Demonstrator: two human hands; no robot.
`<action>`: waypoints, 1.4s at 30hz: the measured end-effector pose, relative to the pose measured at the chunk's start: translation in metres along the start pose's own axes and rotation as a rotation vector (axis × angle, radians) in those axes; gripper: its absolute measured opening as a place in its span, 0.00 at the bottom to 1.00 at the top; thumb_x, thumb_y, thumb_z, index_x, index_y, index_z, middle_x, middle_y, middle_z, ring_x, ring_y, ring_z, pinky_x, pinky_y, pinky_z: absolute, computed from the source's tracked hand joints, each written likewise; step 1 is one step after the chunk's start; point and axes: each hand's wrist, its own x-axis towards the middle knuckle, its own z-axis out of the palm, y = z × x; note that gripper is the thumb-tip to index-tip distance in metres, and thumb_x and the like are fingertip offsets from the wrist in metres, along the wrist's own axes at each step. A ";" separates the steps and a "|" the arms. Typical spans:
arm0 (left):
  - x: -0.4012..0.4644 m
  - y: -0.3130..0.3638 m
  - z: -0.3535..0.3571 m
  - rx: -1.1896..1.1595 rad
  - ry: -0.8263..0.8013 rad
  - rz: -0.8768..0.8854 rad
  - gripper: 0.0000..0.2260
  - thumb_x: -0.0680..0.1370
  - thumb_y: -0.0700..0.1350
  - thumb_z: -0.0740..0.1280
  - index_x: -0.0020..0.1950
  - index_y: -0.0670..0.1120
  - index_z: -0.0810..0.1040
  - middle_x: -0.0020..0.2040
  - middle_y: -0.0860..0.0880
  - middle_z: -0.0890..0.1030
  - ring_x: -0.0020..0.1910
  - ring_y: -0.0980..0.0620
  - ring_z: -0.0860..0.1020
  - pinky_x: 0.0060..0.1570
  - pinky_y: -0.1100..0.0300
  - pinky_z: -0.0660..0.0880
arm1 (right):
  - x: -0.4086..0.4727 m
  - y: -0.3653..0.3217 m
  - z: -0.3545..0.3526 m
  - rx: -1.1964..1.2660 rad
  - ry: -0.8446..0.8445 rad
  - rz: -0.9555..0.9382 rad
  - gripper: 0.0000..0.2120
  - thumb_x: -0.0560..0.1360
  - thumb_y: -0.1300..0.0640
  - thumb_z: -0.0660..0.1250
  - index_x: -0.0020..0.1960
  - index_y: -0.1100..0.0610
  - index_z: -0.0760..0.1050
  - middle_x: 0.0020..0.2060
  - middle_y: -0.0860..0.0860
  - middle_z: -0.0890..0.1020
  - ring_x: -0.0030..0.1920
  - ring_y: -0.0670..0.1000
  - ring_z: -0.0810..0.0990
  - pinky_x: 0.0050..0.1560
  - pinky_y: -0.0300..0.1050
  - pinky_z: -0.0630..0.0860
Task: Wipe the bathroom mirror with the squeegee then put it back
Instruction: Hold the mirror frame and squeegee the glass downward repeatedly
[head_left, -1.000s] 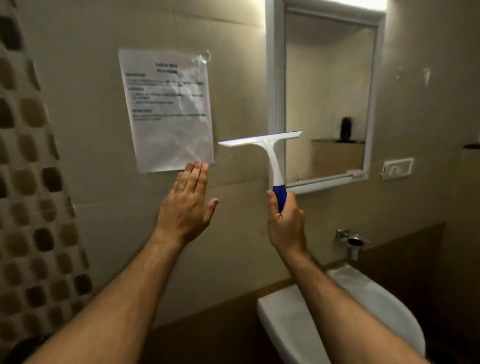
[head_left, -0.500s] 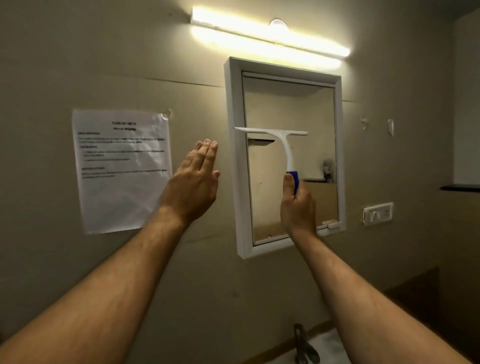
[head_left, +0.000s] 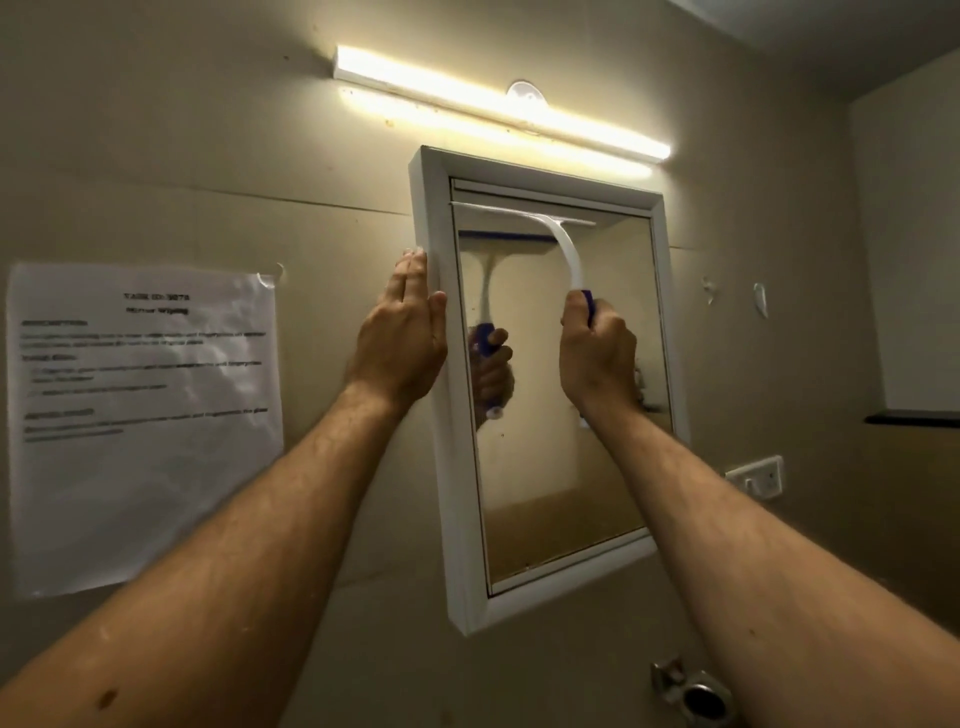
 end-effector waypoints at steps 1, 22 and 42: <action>0.002 0.001 0.006 -0.014 -0.002 0.010 0.23 0.85 0.50 0.50 0.79 0.45 0.55 0.77 0.45 0.60 0.75 0.47 0.63 0.71 0.51 0.65 | 0.005 0.000 0.002 -0.007 0.001 -0.004 0.18 0.81 0.44 0.52 0.50 0.55 0.74 0.33 0.47 0.76 0.30 0.44 0.75 0.29 0.30 0.67; -0.012 0.014 0.042 -0.222 0.273 -0.090 0.21 0.85 0.43 0.55 0.78 0.46 0.58 0.74 0.47 0.68 0.64 0.49 0.76 0.63 0.56 0.73 | 0.030 -0.009 -0.003 -0.025 -0.066 -0.011 0.19 0.81 0.44 0.53 0.55 0.58 0.74 0.39 0.51 0.78 0.37 0.48 0.77 0.38 0.42 0.74; -0.013 0.000 0.056 -0.289 0.327 -0.099 0.20 0.85 0.42 0.55 0.77 0.46 0.60 0.75 0.49 0.66 0.65 0.69 0.60 0.62 0.81 0.57 | 0.002 0.020 0.010 -0.015 -0.047 0.004 0.17 0.81 0.45 0.54 0.47 0.56 0.74 0.32 0.49 0.73 0.30 0.47 0.71 0.32 0.41 0.68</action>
